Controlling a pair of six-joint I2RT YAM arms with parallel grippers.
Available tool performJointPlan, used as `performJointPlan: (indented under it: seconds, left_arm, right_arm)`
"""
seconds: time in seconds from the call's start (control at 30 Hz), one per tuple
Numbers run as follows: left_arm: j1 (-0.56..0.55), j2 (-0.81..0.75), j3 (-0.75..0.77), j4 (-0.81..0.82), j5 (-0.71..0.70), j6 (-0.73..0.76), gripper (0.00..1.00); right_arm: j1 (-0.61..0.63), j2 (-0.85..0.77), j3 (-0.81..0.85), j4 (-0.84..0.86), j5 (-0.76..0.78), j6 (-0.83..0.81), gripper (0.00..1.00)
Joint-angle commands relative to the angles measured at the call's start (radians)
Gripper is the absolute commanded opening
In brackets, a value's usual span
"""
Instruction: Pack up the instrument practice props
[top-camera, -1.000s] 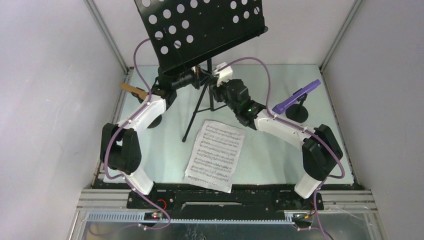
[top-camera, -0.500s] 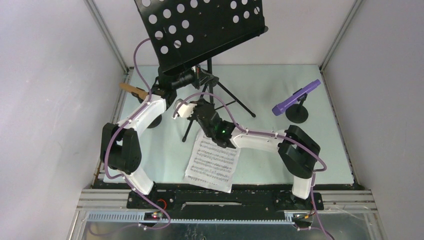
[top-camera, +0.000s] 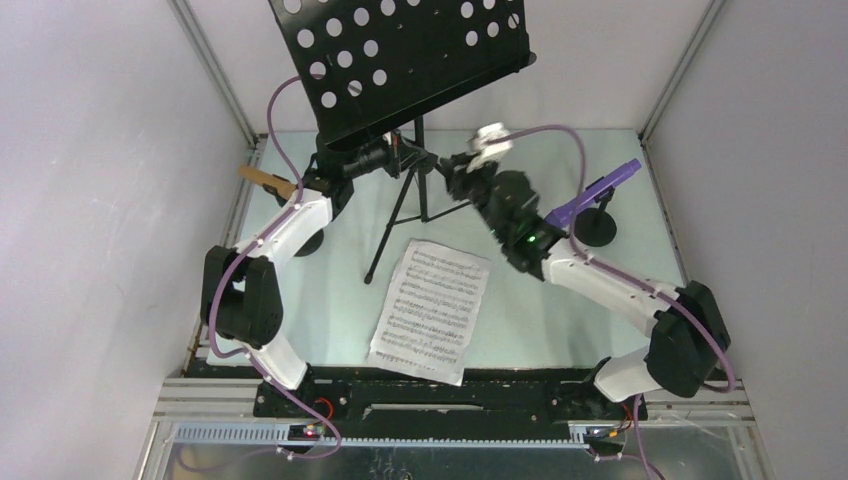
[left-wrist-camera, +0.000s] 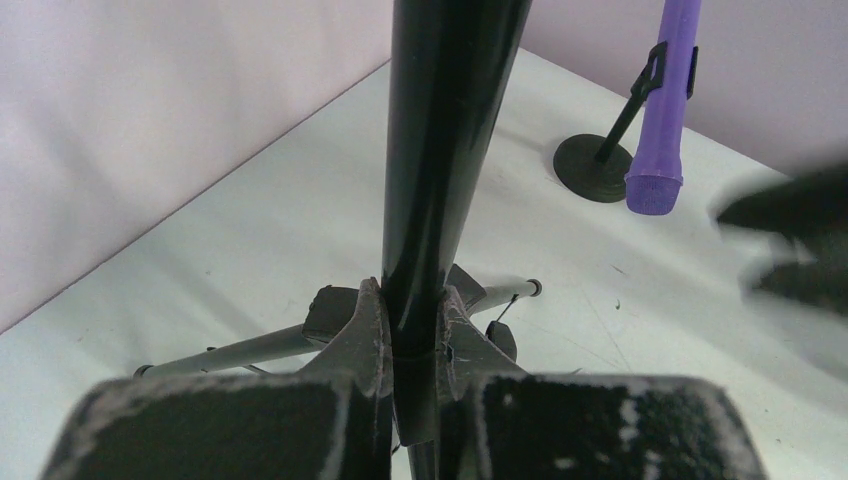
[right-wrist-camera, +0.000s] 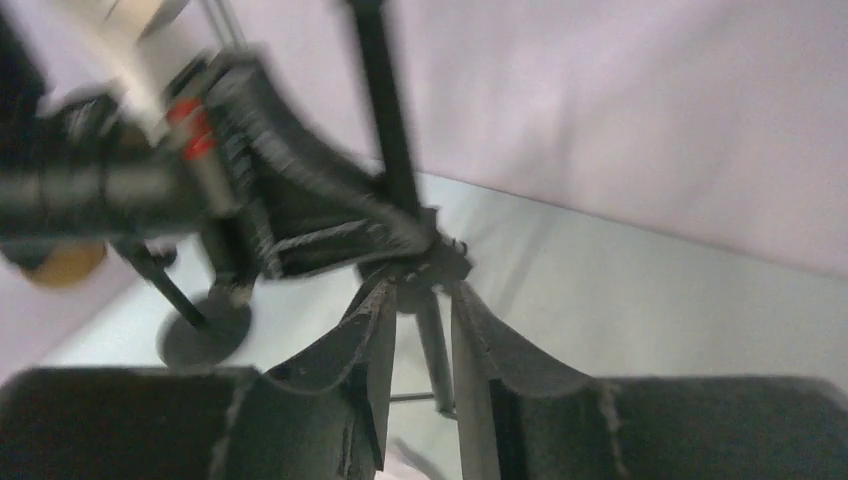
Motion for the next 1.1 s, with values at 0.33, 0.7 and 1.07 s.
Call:
performJointPlan:
  seconds: [0.33, 0.7, 1.07]
  left_arm:
    - [-0.001, 0.01, 0.051, -0.024, -0.014, -0.039, 0.08]
    - [-0.002, 0.013, 0.054, -0.021, -0.009, -0.041, 0.08]
    - [-0.002, 0.011, 0.053, -0.021, -0.006, -0.041, 0.08]
  right_arm:
    - [-0.294, 0.035, -0.001, -0.014, -0.582, 1.177, 0.59]
    - [-0.317, 0.133, 0.011, 0.014, -0.601, 1.347, 0.63]
    - [-0.328, 0.228, 0.069, 0.04, -0.626, 1.379, 0.62]
